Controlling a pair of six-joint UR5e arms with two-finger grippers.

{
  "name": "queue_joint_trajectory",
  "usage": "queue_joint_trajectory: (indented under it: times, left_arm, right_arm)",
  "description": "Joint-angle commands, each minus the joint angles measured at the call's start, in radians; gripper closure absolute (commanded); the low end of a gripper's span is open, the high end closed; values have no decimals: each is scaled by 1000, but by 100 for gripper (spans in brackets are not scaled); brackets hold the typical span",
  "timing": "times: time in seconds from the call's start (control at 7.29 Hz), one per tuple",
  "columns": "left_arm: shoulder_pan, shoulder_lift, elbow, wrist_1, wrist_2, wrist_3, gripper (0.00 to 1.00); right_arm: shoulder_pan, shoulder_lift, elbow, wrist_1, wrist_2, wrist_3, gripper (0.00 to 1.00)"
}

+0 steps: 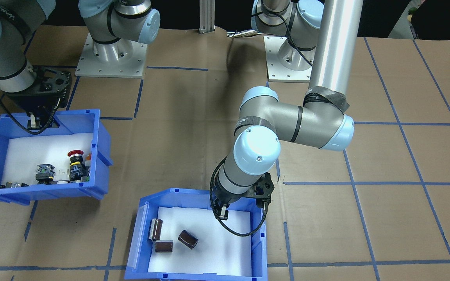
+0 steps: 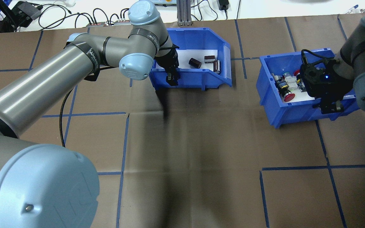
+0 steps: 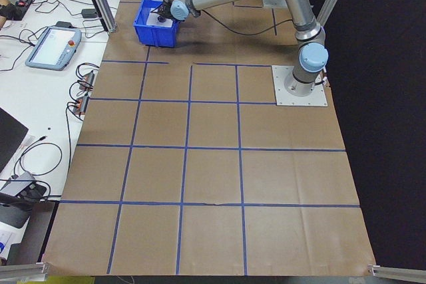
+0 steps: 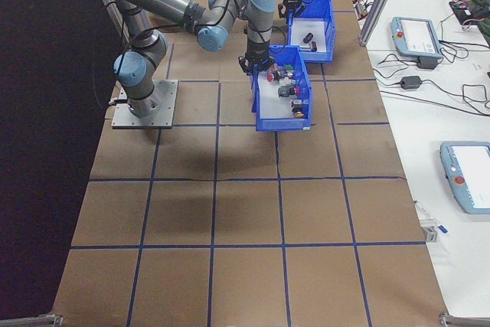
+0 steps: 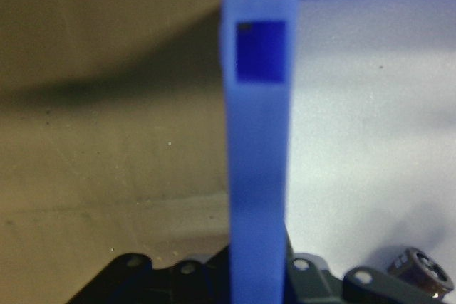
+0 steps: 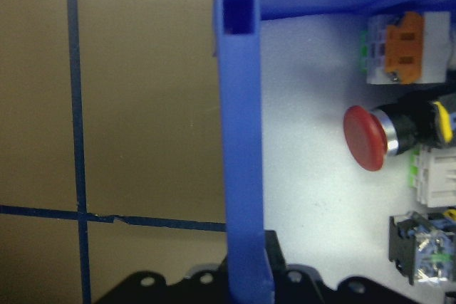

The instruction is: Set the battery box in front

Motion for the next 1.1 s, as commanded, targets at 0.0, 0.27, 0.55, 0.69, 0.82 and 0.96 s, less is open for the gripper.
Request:
queue_joint_trajectory:
  times: [0.0, 0.27, 0.55, 0.69, 0.82, 0.96]
  left_arm:
    - [-1, 4, 2, -1, -2, -42, 100]
    - [-2, 2, 1, -5, 3, -45, 79]
    - [-1, 13, 7, -82, 14, -89, 38]
    - [2, 16, 25, -137, 17, -89, 17]
    - [6, 28, 69, -216, 17, -74, 11]
    - [12, 53, 124, -298, 41, -45, 11]
  right_arm:
    - [3, -12, 16, 1, -2, 2, 92]
    - [4, -23, 25, 5, -2, 17, 92]
    - [6, -41, 44, 5, 0, 17, 92]
    - [9, -63, 57, 8, 0, 28, 92]
    - [16, -90, 88, 10, 3, 60, 92]
    - [44, -112, 123, 8, 1, 101, 92]
